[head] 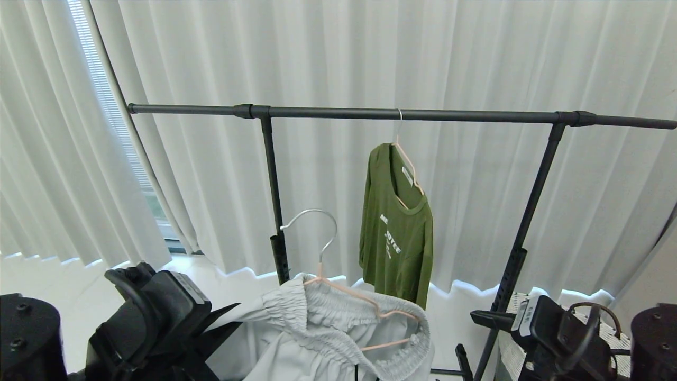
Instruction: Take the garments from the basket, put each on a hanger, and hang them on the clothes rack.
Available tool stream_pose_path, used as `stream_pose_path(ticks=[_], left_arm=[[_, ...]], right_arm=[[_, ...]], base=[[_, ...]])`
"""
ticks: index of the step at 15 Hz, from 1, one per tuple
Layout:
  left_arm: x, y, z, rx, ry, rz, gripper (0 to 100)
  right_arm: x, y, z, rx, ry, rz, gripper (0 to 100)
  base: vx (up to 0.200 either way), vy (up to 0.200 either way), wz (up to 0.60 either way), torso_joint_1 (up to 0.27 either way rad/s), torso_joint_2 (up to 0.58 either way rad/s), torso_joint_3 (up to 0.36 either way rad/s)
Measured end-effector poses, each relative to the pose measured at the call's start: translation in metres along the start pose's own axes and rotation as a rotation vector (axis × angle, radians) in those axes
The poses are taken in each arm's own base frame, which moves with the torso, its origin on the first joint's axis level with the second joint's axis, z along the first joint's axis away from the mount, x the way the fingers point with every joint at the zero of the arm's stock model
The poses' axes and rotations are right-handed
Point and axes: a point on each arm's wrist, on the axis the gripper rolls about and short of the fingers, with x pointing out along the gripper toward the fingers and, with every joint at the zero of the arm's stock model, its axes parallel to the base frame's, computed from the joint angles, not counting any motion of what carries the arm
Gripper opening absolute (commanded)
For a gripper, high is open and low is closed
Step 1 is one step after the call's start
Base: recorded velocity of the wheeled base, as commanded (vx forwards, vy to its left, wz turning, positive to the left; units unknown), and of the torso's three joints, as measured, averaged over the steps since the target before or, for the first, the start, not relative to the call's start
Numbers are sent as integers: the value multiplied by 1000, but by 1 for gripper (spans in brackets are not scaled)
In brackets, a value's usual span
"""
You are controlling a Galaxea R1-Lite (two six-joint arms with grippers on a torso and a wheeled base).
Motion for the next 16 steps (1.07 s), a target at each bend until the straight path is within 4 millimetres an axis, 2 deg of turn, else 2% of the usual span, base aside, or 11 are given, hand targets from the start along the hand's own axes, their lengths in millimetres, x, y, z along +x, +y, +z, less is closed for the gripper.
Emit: stream_pose_path(ticks=[3, 10, 16], left_arm=[[-6, -6, 3, 11, -39, -45, 0], [-23, -26, 8, 61, -134, -191, 0], [-32, -29, 15, 77, -202, -242, 0]], right_arm=[[-4, 0, 7, -55, -10, 74, 100], [2, -13, 45, -197, 65, 323, 100], [19, -8, 48, -220, 97, 409, 100]], base=[[0, 0, 0, 0, 0, 0], [0, 0, 0, 0, 0, 0], [0, 0, 0, 0, 0, 0]])
